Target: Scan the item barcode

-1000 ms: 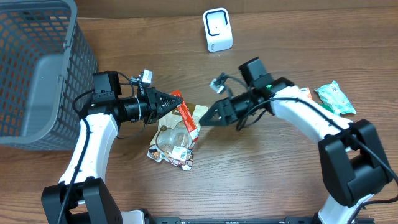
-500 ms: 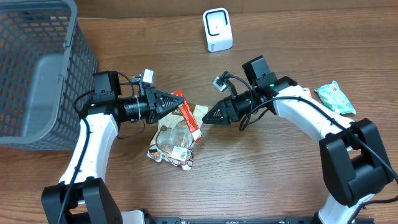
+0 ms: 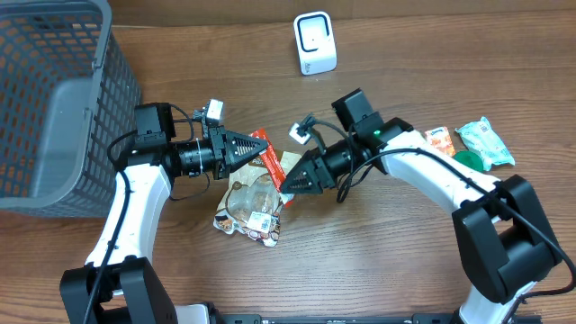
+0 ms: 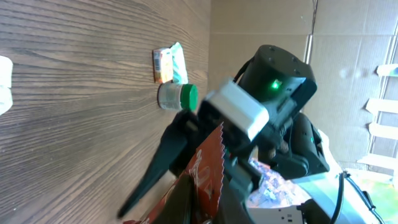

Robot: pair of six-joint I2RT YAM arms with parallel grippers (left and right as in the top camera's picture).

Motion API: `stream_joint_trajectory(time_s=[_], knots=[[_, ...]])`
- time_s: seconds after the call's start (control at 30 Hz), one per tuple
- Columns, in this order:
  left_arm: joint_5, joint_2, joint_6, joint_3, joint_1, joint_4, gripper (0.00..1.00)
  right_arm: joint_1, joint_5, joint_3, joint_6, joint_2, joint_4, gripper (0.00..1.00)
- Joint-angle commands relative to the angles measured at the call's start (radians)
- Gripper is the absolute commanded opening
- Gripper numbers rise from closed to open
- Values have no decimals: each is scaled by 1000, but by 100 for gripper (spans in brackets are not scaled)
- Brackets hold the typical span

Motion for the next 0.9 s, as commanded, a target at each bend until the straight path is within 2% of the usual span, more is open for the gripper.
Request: stream_joint_trajectory(time_s=[0.0, 0.47, 0.67, 0.77, 0.87], knots=[[29, -10, 10, -7, -1, 3, 4, 23, -26, -10, -46, -26, -2, 40], [48, -10, 3, -7, 24, 4, 4, 11, -23, -10, -46, -26, -14, 38], [47, -10, 3, -7, 24, 3, 4, 11, -23, -10, -46, -26, -14, 17], [46, -10, 3, -7, 24, 4, 4, 11, -3, -10, -45, -26, -14, 4], [43, -10, 3, -7, 24, 4, 4, 11, 49, -10, -45, -26, -21, 4]])
